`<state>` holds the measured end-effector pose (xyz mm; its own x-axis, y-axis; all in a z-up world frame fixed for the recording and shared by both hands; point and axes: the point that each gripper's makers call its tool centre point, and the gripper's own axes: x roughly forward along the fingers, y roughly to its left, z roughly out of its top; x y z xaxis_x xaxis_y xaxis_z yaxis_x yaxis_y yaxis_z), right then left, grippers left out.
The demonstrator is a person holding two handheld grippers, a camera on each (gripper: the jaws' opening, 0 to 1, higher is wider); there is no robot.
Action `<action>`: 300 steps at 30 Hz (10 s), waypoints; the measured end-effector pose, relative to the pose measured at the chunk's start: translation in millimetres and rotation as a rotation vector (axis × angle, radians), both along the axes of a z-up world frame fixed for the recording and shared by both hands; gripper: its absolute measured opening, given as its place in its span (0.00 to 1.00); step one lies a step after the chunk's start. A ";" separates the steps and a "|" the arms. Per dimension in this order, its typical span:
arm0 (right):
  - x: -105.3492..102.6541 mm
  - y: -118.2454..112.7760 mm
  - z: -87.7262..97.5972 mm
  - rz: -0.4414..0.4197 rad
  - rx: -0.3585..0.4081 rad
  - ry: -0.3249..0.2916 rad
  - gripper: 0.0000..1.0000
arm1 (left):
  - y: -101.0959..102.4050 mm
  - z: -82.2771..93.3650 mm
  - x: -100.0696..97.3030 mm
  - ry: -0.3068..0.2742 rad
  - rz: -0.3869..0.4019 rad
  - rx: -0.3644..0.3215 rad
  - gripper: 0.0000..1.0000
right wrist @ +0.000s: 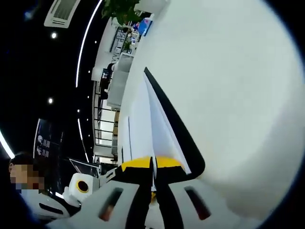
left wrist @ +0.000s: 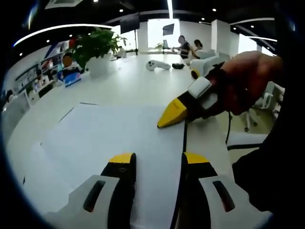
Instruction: Flip through the bound document one page at a time
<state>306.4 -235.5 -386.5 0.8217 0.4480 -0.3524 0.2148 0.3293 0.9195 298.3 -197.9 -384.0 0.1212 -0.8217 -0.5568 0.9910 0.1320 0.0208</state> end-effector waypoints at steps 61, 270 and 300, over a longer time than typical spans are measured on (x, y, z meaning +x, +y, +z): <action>13.4 -1.6 4.8 -0.013 -0.271 -0.160 0.01 | -1.1 -3.1 15.7 -0.001 -0.018 -0.052 0.40; 35.2 -13.3 -0.5 -0.089 -0.349 -0.185 0.01 | 299.1 86.3 39.0 -0.140 0.610 -0.396 0.42; 34.0 -4.8 18.2 -0.077 -0.397 -0.219 0.01 | 304.3 81.9 43.0 -0.128 0.613 -0.394 0.43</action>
